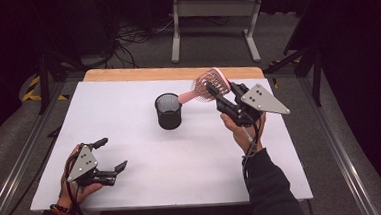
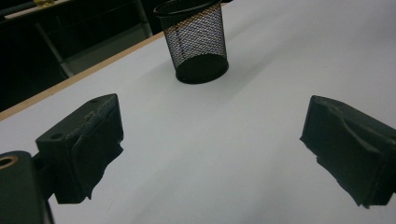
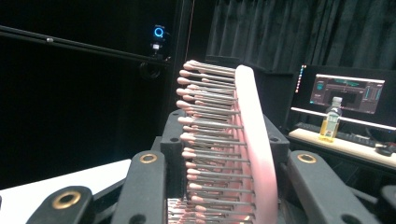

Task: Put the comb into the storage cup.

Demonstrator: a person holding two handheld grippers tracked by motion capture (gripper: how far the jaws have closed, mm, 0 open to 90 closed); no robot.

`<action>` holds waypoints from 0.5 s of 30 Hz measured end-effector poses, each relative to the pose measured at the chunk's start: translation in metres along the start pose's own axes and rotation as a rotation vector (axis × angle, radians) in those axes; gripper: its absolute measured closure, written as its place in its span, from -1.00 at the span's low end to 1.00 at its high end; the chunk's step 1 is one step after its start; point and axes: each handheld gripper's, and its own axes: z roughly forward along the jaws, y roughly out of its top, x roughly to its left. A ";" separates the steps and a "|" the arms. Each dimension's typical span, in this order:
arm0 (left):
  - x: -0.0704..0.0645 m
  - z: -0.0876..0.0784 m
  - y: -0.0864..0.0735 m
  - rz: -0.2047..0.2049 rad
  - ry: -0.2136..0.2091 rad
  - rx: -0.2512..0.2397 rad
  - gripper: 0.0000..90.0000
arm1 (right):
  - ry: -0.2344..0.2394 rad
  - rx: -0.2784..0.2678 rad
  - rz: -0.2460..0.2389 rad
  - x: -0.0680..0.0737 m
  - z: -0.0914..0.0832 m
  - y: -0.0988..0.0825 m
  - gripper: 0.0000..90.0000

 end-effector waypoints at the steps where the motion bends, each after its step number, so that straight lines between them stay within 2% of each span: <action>1: 0.000 0.000 0.000 0.003 0.001 -0.001 -0.86 | 0.001 0.005 -0.002 0.001 0.003 -0.001 0.40; 9: 0.000 0.000 0.000 0.000 0.003 -0.001 -0.85 | 0.017 0.029 0.028 0.005 0.025 -0.012 0.40; 15: -0.001 0.001 0.000 0.001 0.004 0.002 -0.85 | 0.021 0.060 0.031 0.009 0.043 -0.021 0.40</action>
